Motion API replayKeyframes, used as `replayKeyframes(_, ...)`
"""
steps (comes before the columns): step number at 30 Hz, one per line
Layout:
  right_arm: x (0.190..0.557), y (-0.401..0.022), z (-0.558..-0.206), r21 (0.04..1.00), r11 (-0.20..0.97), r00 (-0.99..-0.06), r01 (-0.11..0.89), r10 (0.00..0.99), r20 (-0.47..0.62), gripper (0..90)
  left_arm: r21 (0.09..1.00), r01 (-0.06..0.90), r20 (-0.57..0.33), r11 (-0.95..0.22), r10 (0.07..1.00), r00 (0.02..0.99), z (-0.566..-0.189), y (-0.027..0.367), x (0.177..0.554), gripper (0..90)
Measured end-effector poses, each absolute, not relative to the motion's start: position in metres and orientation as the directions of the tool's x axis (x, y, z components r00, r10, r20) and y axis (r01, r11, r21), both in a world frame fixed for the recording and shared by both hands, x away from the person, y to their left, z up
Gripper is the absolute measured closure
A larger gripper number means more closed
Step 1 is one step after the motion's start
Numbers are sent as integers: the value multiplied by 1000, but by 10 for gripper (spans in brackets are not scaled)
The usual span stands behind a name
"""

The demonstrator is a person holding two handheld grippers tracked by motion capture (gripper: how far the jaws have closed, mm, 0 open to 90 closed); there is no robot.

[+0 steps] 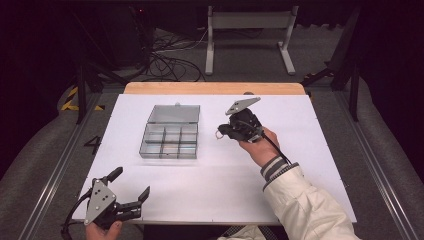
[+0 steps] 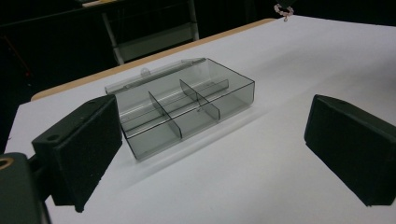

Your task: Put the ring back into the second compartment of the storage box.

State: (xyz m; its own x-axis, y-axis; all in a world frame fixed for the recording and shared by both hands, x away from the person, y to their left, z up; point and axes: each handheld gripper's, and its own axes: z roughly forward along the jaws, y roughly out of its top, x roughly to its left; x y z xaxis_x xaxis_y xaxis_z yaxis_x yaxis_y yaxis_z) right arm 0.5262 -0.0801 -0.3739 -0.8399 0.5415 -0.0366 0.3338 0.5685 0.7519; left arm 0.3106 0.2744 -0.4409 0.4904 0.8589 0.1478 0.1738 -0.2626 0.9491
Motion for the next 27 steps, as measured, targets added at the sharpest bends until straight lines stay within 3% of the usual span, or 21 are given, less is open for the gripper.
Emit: replayKeyframes(27,542,-26,-379,765,555,-856,327,516,-8,866,950,170,146,-264,850,506,-440,274,316,46)
